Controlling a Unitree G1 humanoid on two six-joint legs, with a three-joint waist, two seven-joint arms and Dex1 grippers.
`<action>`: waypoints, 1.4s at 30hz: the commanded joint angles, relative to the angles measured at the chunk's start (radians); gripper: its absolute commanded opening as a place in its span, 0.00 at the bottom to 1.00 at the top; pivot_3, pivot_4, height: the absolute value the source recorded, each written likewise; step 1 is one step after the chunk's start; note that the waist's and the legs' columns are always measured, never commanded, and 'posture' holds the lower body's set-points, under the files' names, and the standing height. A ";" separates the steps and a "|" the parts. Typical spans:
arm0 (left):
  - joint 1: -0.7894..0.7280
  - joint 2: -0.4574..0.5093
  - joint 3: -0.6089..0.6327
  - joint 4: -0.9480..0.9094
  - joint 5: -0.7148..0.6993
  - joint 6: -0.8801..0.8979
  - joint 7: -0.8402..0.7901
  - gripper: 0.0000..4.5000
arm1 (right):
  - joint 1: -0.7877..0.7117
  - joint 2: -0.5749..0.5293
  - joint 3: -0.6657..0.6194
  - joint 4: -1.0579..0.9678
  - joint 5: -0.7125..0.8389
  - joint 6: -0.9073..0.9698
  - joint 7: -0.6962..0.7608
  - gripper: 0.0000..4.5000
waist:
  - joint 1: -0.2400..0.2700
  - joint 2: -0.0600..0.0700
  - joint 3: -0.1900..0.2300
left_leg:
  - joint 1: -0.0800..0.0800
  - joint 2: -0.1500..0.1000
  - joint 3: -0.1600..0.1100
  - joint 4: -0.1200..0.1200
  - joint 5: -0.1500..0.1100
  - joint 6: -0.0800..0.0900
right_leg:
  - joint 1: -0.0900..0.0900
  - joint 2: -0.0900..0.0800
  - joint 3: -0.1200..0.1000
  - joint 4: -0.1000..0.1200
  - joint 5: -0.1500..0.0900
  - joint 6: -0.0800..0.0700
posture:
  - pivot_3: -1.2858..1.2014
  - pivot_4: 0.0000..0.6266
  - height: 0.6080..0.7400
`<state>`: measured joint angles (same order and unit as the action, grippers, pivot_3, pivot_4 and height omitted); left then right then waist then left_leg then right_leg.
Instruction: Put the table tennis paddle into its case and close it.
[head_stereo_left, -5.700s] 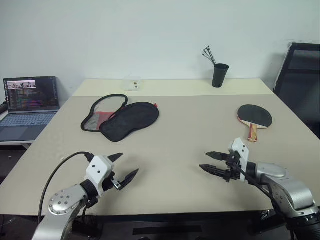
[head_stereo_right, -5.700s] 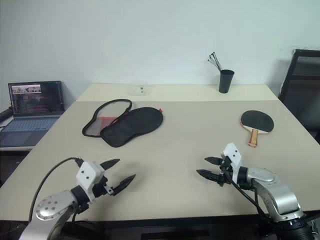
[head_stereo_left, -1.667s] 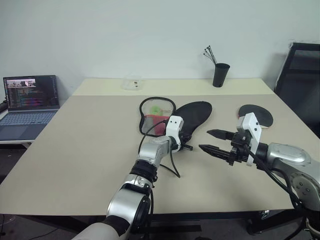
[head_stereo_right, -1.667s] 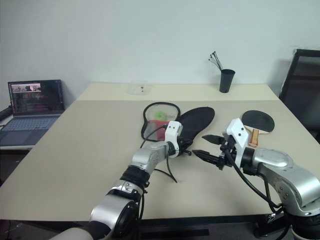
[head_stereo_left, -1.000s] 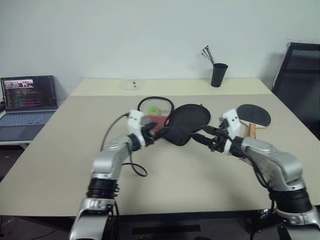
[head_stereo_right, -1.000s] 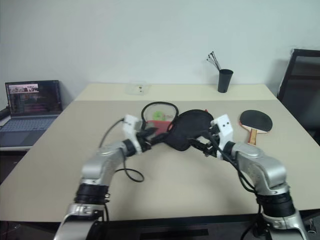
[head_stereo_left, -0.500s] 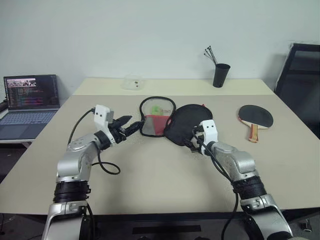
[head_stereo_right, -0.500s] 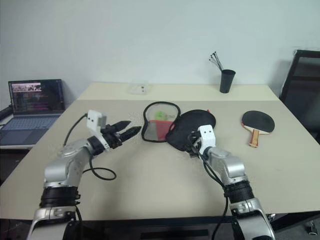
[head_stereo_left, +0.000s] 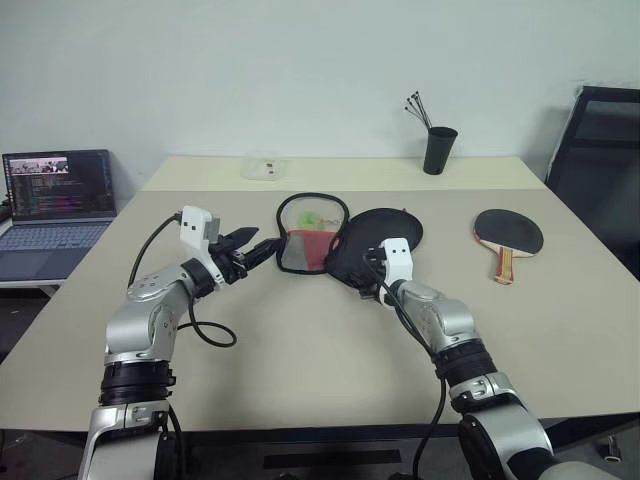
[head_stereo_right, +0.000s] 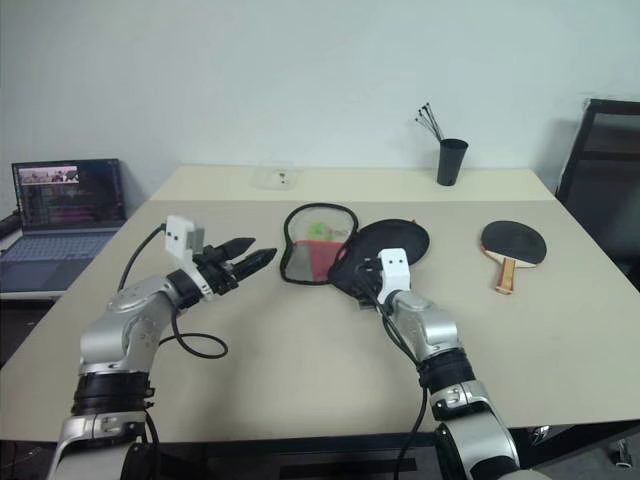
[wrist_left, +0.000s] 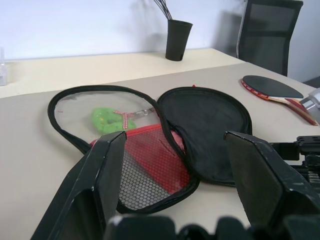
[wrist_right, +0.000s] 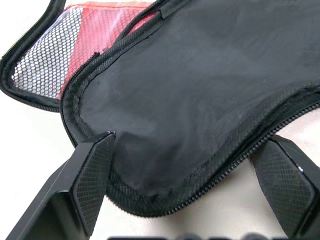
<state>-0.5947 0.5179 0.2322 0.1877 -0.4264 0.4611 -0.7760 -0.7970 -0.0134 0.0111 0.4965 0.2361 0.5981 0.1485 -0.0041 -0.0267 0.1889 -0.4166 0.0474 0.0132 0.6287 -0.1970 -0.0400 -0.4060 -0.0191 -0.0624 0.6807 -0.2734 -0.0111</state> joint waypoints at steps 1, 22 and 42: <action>-0.002 0.019 -0.004 -0.062 -0.012 -0.011 -0.010 0.76 | -0.017 0.026 -0.049 -0.011 0.026 -0.001 -0.009 0.80 | 0.000 0.000 0.000 | 0.000 0.000 0.000 0.000 0.000 0.000 | 0.000 0.000 0.000 0.000 0.000 0.000 | 0.52 0.24 1.00; 0.056 0.034 -0.102 -0.235 -0.088 0.051 -0.119 0.76 | 0.200 -0.160 -0.218 -0.535 0.367 0.689 0.053 0.01 | 0.002 0.000 0.000 | -0.001 0.000 0.000 -0.001 0.000 0.000 | 0.000 0.000 0.000 -0.001 0.000 0.000 | 0.52 0.24 1.00; 0.026 0.023 -0.150 -0.186 -0.055 -0.005 -0.121 0.76 | -0.058 -0.419 -0.066 -0.052 0.193 0.440 0.369 0.01 | 0.000 0.000 0.000 | -0.001 -0.001 0.002 -0.001 0.000 0.000 | -0.001 0.004 0.001 -0.002 0.000 0.000 | 0.52 0.24 1.00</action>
<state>-0.5502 0.5435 0.0762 0.0108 -0.4819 0.4768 -0.8966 -0.8199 -0.4180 -0.0539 0.4399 0.4413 1.0706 0.4919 -0.0041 -0.0268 0.1891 -0.4175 0.0463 0.0148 0.6273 -0.1973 -0.0396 -0.4074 -0.0153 -0.0612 0.6789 -0.2736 -0.0111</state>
